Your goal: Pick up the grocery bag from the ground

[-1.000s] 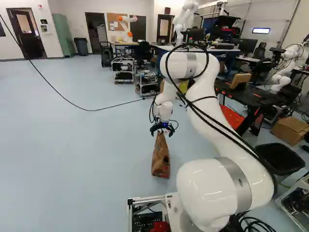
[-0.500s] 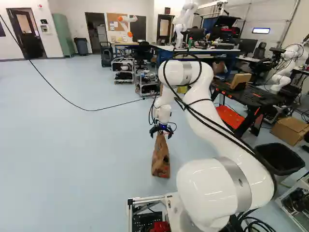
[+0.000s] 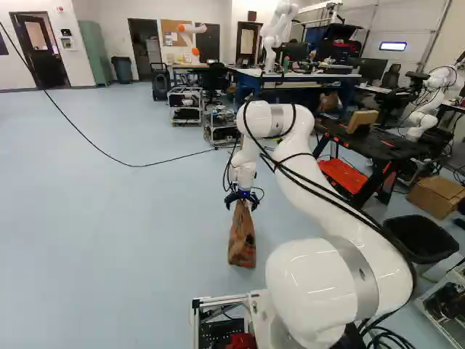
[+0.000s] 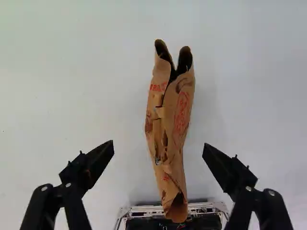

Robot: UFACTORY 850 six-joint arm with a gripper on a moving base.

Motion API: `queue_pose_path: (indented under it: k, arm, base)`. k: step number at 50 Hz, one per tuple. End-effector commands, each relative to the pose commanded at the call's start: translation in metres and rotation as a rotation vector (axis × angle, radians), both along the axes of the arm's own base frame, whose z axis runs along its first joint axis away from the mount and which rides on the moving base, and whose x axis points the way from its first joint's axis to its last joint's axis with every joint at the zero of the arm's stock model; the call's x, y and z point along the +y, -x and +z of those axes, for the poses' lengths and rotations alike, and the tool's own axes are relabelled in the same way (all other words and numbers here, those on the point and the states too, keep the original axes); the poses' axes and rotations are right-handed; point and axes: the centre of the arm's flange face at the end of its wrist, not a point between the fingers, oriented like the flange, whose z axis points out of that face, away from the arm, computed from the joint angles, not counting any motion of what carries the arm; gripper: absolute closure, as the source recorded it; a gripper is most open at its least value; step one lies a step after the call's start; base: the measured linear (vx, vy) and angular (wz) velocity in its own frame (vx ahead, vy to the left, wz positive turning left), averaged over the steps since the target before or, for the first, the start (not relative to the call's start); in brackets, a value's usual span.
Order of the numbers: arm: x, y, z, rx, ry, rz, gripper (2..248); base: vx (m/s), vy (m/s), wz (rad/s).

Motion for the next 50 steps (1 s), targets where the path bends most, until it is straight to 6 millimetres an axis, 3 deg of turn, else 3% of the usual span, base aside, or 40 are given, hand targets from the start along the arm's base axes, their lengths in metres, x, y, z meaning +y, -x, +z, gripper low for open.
queue_pose_path:
  k: [50]
  arm:
    - [0.0,-0.005,-0.076,0.028,0.0,0.0,3]
  base:
    - [0.0,0.0,0.0]
